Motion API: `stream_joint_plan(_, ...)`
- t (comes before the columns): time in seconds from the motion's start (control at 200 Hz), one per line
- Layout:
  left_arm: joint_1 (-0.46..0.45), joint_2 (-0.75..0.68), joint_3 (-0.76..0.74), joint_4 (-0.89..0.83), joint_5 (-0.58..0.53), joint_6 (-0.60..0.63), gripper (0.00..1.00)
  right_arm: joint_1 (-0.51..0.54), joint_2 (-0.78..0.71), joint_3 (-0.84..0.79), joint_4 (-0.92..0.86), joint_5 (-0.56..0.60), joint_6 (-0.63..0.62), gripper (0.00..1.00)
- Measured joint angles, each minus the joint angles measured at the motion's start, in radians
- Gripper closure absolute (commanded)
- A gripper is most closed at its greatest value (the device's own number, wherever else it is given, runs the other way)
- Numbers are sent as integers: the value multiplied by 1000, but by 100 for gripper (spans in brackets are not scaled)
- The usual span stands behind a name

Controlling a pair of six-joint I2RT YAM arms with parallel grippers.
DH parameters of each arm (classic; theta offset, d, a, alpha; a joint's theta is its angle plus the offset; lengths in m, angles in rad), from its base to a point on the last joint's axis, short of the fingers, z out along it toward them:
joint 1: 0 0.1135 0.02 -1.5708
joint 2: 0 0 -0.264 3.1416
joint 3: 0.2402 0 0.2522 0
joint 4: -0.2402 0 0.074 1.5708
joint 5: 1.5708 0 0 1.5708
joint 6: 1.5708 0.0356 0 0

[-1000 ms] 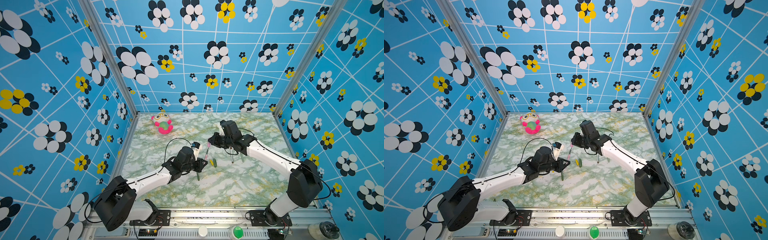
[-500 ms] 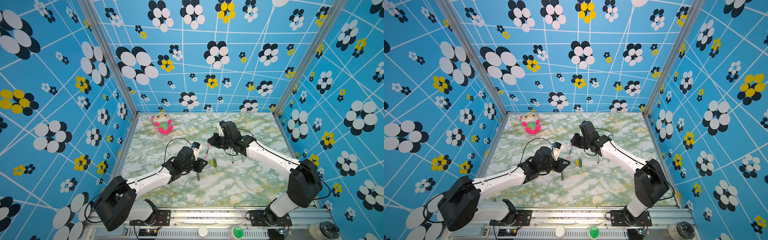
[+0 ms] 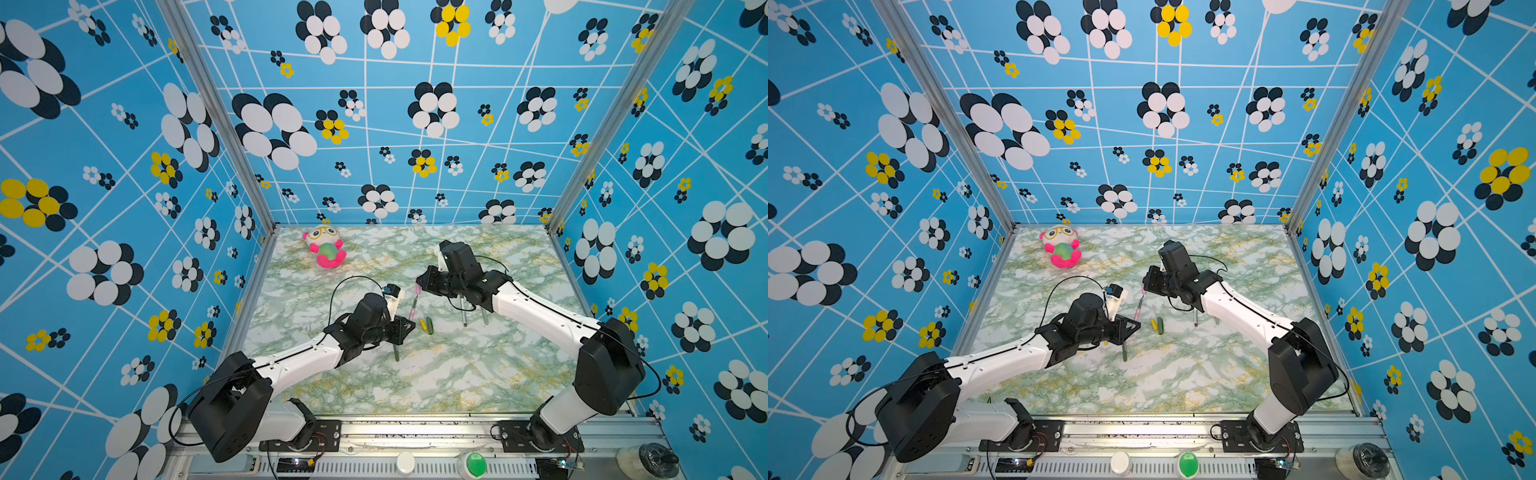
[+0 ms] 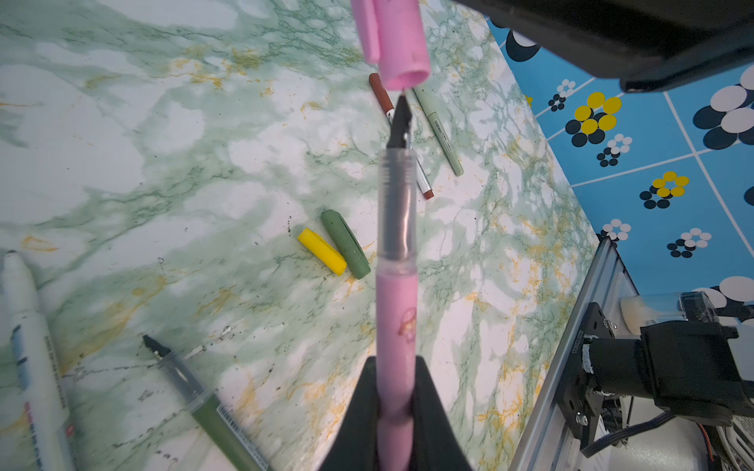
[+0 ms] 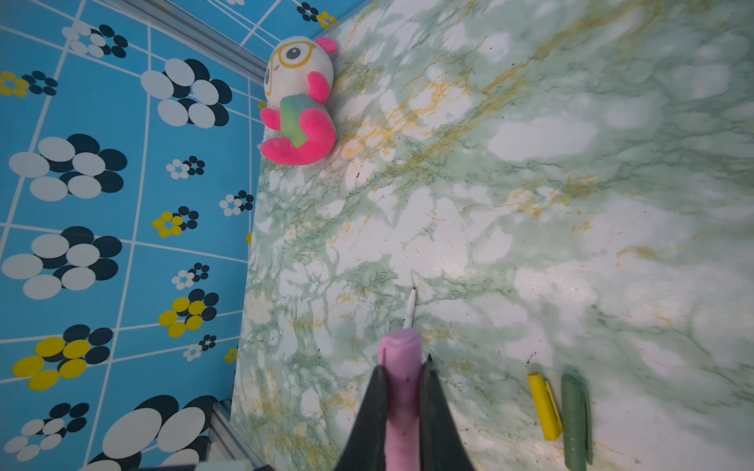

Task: Insert the pens into the pen caps
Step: 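Align the pink cap over the pen nib with the right gripper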

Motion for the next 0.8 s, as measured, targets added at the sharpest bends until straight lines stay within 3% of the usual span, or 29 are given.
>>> stream_joint_plan(0.8,0,0,0,0,-1,0,100,10,0,-4,10,-27,21,91)
